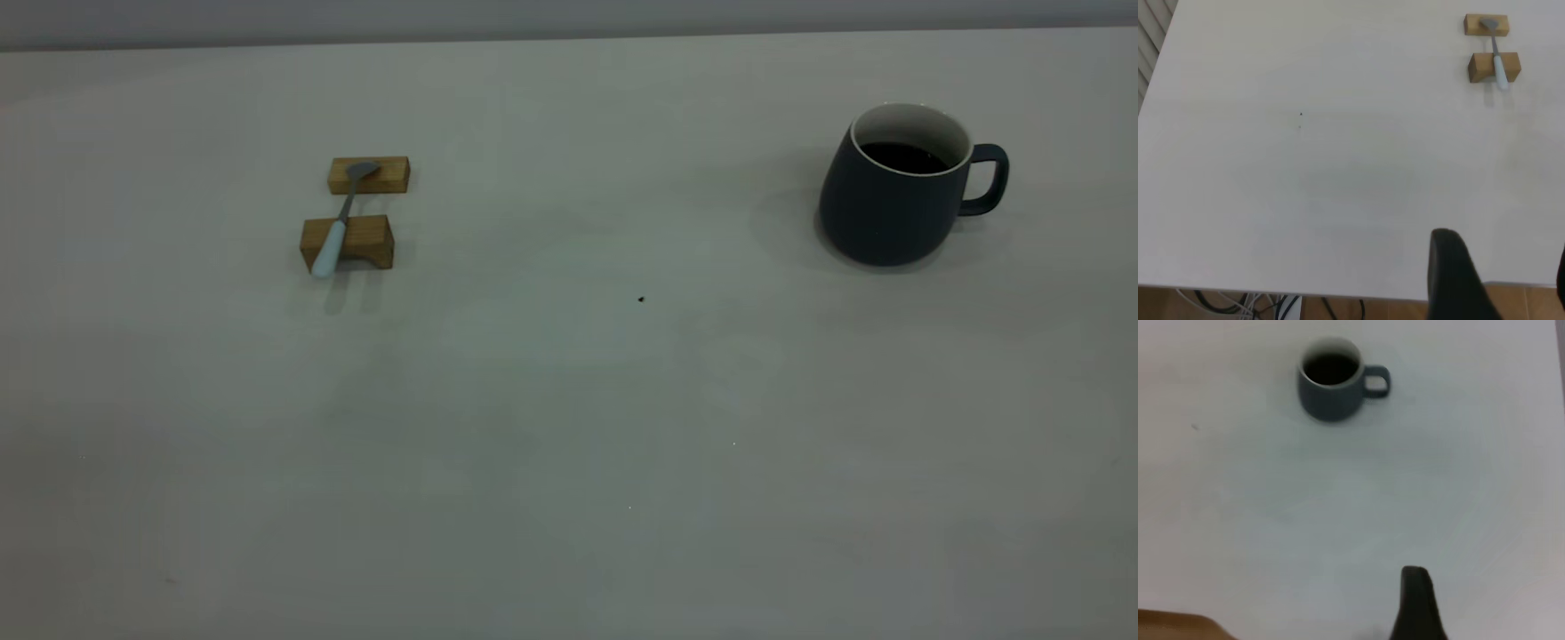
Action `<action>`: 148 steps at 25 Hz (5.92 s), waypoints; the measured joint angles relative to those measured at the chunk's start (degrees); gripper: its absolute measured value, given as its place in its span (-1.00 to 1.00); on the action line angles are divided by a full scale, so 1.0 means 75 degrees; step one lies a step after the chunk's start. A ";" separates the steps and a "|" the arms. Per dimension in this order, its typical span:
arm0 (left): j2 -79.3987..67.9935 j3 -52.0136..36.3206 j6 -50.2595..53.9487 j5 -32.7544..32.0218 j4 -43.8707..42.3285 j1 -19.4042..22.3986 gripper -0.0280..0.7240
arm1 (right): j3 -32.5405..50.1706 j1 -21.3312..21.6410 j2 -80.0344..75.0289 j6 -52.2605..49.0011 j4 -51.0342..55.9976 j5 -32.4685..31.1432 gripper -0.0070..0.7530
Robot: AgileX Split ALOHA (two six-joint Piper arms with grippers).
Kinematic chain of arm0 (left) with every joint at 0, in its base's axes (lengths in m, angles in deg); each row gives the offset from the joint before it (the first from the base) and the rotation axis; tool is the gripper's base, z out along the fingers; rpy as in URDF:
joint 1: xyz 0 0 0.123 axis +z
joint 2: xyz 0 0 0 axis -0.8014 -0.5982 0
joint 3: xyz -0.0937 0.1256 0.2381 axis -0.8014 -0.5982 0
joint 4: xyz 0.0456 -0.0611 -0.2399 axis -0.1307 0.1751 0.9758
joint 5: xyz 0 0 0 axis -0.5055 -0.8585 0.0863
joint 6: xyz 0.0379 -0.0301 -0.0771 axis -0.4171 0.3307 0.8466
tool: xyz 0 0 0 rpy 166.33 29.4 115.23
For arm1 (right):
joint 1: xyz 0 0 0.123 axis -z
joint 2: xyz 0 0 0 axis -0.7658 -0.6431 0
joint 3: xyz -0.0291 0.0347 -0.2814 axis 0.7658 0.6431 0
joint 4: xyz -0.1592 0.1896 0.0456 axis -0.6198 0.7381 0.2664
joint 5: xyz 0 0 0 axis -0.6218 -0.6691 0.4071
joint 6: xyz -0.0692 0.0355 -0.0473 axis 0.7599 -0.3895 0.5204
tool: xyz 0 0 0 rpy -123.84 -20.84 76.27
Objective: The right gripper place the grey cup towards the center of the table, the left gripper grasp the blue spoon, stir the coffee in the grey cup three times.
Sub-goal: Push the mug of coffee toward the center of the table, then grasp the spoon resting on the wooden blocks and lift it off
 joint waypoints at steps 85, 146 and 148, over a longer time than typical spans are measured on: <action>0.0000 0.0000 0.0000 0.0000 0.0000 0.0000 0.26 | -0.4807 -0.3260 -1.3534 0.5702 0.0357 0.6603 0.58; 0.0000 0.0000 0.0000 0.0000 -0.0171 0.0000 0.26 | 0.1837 0.0095 0.3845 -0.0477 0.0269 -0.0502 0.58; 0.0000 0.0000 0.0000 0.0000 -0.0171 0.0000 0.26 | 0.1837 0.0127 0.3886 -0.0495 0.0259 -0.0509 0.58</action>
